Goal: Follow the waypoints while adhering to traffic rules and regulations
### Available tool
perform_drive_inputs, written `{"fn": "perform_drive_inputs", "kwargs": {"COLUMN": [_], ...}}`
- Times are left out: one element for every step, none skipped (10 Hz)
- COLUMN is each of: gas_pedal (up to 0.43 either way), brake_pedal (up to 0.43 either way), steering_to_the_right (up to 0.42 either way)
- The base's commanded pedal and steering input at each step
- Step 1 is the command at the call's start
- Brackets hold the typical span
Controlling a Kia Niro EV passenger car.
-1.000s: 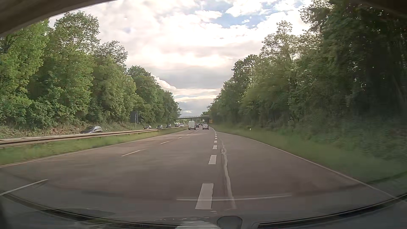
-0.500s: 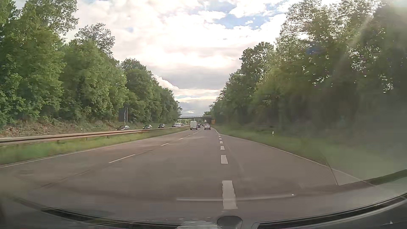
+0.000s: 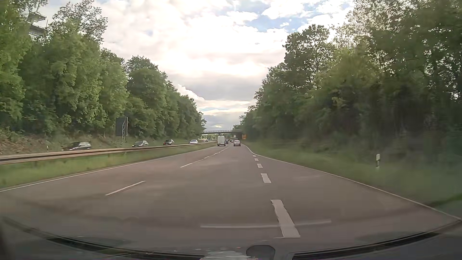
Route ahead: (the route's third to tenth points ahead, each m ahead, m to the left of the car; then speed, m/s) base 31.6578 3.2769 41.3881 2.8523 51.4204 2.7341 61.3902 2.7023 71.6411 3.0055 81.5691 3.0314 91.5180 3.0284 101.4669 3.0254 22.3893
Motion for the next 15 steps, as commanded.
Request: {"fn": "perform_drive_inputs", "kwargs": {"gas_pedal": [0.0, 0.0, 0.0, 0.0, 0.0, 0.0, 0.0, 0.0, 0.0, 0.0, 0.0, 0.0, 0.0, 0.0, 0.0], "brake_pedal": [0.0, 0.0, 0.0, 0.0, 0.0, 0.0, 0.0, 0.0, 0.0, 0.0, 0.0, 0.0, 0.0, 0.0, 0.0], "steering_to_the_right": [0.0, 0.0, 0.0, 0.0, 0.0, 0.0, 0.0, 0.0, 0.001, 0.001, 0.002, 0.002, 0.002, 0.003, 0.003]}}
